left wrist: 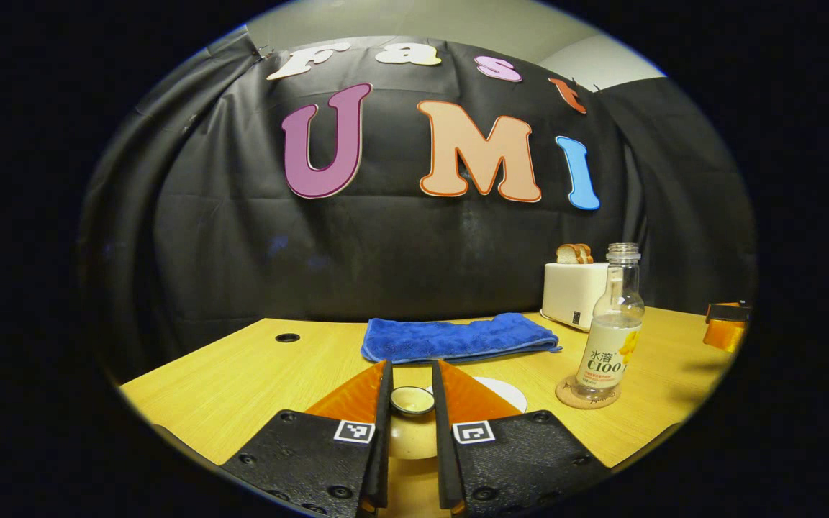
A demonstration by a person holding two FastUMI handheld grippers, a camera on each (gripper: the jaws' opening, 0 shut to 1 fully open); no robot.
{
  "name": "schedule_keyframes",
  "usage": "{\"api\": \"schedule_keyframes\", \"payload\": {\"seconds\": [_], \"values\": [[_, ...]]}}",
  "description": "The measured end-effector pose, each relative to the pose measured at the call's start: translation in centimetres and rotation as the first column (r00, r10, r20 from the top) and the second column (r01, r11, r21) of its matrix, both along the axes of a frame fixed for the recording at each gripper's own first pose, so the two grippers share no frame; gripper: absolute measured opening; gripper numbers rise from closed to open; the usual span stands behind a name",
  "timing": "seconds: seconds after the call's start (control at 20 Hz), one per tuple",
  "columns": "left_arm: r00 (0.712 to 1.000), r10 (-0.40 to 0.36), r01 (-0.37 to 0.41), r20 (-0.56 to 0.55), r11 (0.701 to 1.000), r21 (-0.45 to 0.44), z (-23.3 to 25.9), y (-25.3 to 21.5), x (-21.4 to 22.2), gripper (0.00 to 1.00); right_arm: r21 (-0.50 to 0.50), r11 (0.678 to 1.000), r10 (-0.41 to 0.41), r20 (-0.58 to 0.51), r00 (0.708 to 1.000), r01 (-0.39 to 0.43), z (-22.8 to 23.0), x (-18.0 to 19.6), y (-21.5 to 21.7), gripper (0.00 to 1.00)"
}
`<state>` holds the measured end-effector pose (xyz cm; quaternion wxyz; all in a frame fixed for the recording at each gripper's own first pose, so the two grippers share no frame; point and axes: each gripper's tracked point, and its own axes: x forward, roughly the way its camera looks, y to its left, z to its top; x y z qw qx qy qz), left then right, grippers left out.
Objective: Open the teacup lid with one hand, grasp the water bottle and pour water into the teacup with the other hand; after pouring, place the water bottle on the coaster and then close the teacup lid.
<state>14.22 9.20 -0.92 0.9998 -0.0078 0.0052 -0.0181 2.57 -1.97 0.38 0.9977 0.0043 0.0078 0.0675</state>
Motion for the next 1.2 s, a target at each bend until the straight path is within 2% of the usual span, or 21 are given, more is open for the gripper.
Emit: {"api": "schedule_keyframes", "payload": {"seconds": [0.5,0.8,1.2], "values": [[0.998,-0.058,0.058,-0.001,0.998,-0.001,0.1,-5.3,2.2,0.25,0.001,1.0,0.005,0.001,1.0,-0.005,-0.2,0.2,-0.2,0.98],[1.0,-0.02,0.02,-0.006,1.0,0.006,0.0,-5.2,2.7,0.25,0.002,1.0,0.011,0.002,1.0,-0.011,-0.2,0.1,-0.4,0.97],[0.996,0.02,-0.018,-0.091,0.999,0.028,-1.2,-4.7,3.4,0.25,0.002,1.0,0.015,0.002,1.0,-0.015,-0.2,0.2,-0.4,0.98]]}}
